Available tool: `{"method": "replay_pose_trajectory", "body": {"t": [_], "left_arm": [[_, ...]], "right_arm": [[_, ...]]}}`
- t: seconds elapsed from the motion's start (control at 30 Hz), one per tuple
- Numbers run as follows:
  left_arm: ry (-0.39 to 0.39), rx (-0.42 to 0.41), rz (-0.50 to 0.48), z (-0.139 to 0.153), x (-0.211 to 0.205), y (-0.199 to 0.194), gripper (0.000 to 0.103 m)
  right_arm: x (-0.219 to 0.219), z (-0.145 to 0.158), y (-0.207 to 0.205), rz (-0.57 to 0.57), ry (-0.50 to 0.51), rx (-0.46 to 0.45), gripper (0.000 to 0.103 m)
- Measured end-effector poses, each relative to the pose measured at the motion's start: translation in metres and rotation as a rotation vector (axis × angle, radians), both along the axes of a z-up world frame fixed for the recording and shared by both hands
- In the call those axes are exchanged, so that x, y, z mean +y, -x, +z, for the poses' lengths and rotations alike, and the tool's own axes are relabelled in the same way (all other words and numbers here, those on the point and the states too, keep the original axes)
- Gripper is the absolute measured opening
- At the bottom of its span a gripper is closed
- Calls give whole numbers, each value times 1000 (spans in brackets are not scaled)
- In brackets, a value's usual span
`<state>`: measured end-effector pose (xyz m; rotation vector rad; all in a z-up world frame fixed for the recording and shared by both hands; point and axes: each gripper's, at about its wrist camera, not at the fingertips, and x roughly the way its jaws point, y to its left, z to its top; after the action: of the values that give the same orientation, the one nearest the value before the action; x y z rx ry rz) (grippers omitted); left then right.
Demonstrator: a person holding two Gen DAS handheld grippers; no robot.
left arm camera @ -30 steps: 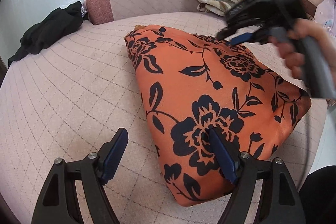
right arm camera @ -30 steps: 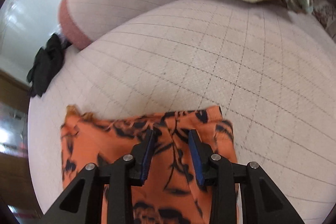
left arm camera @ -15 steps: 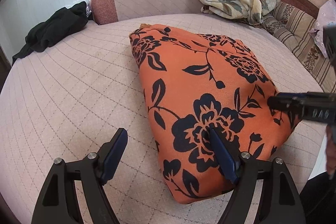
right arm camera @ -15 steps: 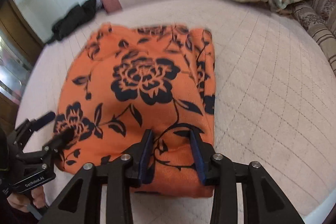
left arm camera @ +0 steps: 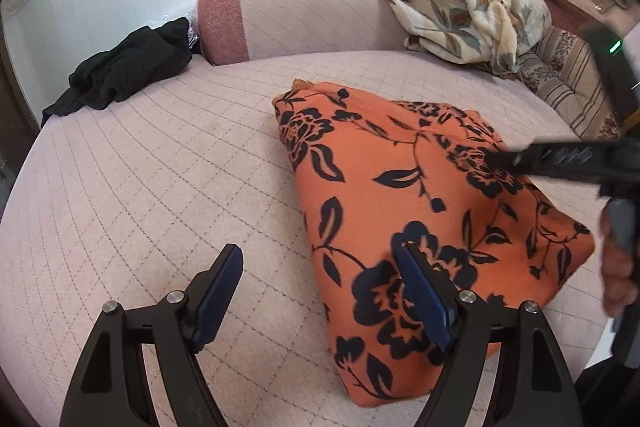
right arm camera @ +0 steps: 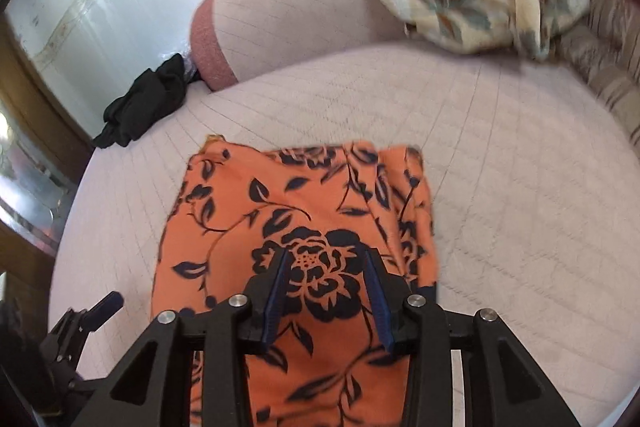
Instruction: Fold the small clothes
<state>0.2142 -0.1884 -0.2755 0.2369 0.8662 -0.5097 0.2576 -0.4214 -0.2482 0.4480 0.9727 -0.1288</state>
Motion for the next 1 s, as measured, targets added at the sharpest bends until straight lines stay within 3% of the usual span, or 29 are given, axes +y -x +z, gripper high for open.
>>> {"method": "replay_pose_trajectory", "body": {"t": [0.1,0.17,0.23,0.3,0.47,0.63,0.8,1.0], "left_arm": [[-8,25,4,-7,-1,-4,81],[-8,21,0,-6,-1,-3,81],[-13,16,-1,-5,-2,-1,81],[-11,20,-1,-6,-2,-1,81],[-11,20,-7,-5,0,0,81],[-9,29,-8,-4,0,-3,81],[-2,34,-4,-1,1,-5,81],[13,23,12,5,3,-3,81]], "right_arm": [[-6,-32,-12,-12,-18,70,43],[-1,-22,-17,-3,14,79,43],[4,-9,-21,11,-18,36,44],[11,2,-32,42,-85,-19,52],[42,6,-77,138,-94,-46,52],[59,-45,-128,221,-110,123,55],[48,-17,-98,178,-98,68,55],[24,24,-10,116,-62,-29,55]]}}
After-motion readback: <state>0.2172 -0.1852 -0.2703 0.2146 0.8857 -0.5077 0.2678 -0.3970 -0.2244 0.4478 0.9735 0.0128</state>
